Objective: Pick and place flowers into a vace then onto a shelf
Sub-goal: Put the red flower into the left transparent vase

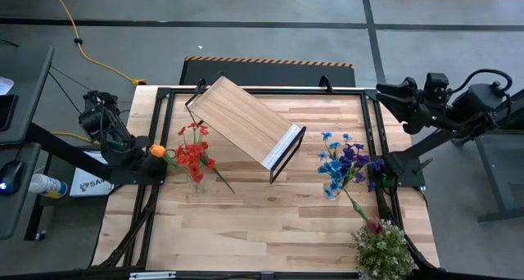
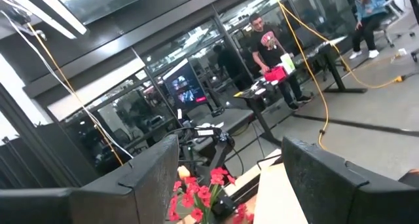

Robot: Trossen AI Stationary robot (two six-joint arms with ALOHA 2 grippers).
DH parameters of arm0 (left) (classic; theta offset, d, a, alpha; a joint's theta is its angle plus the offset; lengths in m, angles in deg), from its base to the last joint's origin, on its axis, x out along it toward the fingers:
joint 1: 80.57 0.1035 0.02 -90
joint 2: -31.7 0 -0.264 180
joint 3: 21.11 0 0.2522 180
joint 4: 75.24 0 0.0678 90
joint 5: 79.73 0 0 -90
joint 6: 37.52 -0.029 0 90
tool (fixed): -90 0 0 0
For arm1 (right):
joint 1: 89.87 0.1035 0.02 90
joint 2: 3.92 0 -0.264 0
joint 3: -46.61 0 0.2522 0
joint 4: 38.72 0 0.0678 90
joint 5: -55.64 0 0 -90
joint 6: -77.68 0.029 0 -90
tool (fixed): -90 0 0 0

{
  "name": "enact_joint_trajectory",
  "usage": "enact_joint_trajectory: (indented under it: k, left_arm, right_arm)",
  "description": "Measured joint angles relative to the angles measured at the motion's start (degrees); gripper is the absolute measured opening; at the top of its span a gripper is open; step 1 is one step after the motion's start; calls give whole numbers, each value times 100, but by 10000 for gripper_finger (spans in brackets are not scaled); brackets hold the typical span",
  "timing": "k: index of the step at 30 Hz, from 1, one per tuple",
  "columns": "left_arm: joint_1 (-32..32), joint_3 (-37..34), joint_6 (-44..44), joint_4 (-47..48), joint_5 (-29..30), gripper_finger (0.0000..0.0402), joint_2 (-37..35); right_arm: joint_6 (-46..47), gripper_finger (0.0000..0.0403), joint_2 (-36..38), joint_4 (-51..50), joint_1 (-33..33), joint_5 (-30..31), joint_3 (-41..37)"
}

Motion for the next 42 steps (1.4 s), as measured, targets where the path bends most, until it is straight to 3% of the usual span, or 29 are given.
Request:
enact_joint_trajectory:
  k: [10,17,24,42]
  left_arm:
    - [0,0,1502,-141,8,50,0]
    - [0,-2,2156,-144,513,49,0]
    - [0,-7,2451,-136,1321,35,147]
    - [4,-167,2807,-64,1596,42,504]
  right_arm:
    - [-203,261,-19,60,0,-4,0]
    - [-348,261,-26,96,1,-132,0]
    - [-488,261,-26,200,1,-284,0]
    - [-466,261,-24,488,1,-1057,0]
